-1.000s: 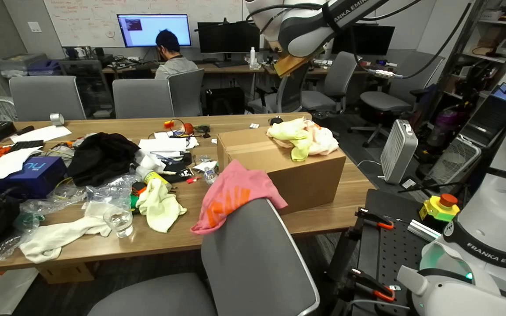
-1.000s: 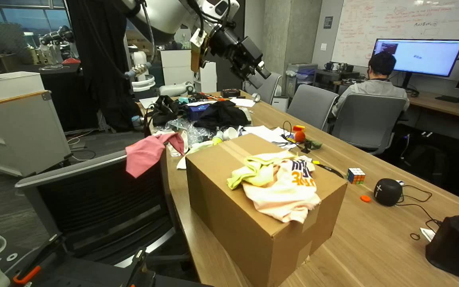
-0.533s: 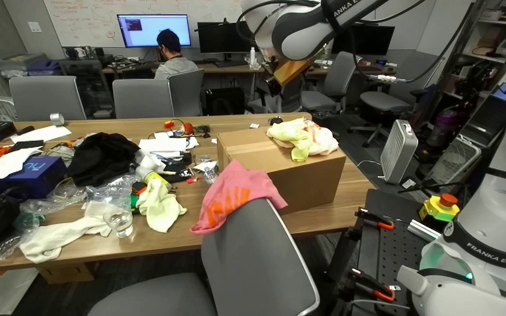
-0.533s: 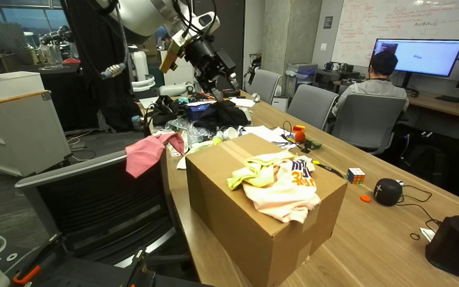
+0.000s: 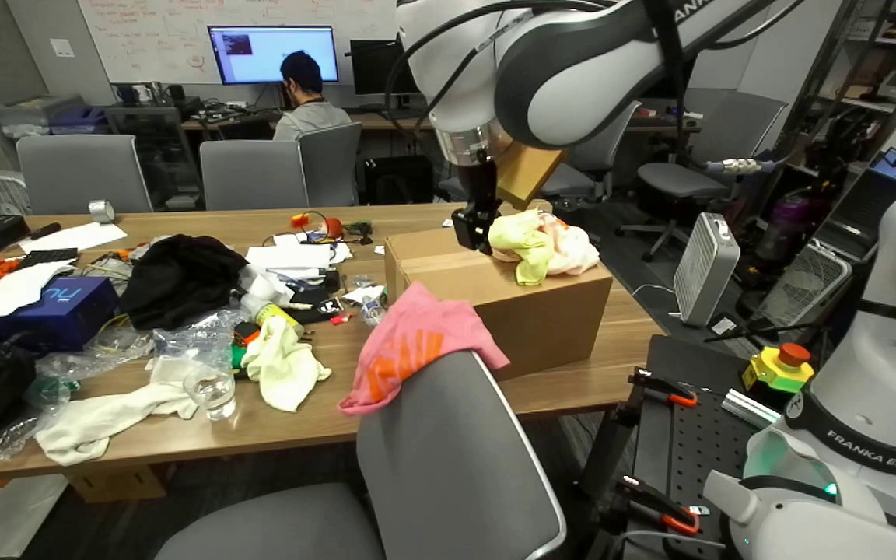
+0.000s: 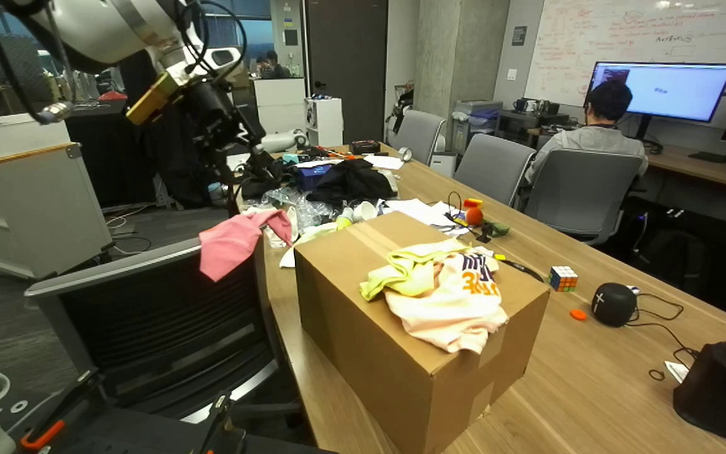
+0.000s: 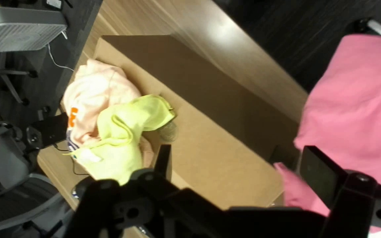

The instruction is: Move the shirts from the chair on to the box

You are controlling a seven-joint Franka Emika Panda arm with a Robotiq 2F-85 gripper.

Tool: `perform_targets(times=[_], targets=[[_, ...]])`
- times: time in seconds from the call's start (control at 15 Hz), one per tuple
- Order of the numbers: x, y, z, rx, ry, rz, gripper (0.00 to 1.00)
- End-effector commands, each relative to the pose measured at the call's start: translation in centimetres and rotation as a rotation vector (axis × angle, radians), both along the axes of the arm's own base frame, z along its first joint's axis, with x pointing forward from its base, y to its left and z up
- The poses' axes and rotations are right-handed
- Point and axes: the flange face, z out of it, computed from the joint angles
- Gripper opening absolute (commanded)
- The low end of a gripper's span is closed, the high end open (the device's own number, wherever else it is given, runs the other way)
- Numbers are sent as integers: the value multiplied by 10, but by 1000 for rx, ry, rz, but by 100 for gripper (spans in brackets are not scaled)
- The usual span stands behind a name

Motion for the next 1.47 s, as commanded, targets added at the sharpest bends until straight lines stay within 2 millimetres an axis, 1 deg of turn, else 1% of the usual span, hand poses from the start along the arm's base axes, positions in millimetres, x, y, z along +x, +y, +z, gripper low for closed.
perform_targets(times=[0.0,0.07,0.27,0.33,0.47,0.67,0.87,1.13,1.4], targets=[[-33,58,-8,86,29,174,100],[-39,75,-14,109,36,222,100],[-45,113,-26,211,22,336,100],[-46,121,-30,239,17,366,100],[-46,132,-38,256,10,411,100],[-41,134,-49,219,-17,449,100],[-33,128,-63,181,-29,463,100],[-21,121,-84,175,-56,437,100],[-8,115,-101,197,-82,391,100]])
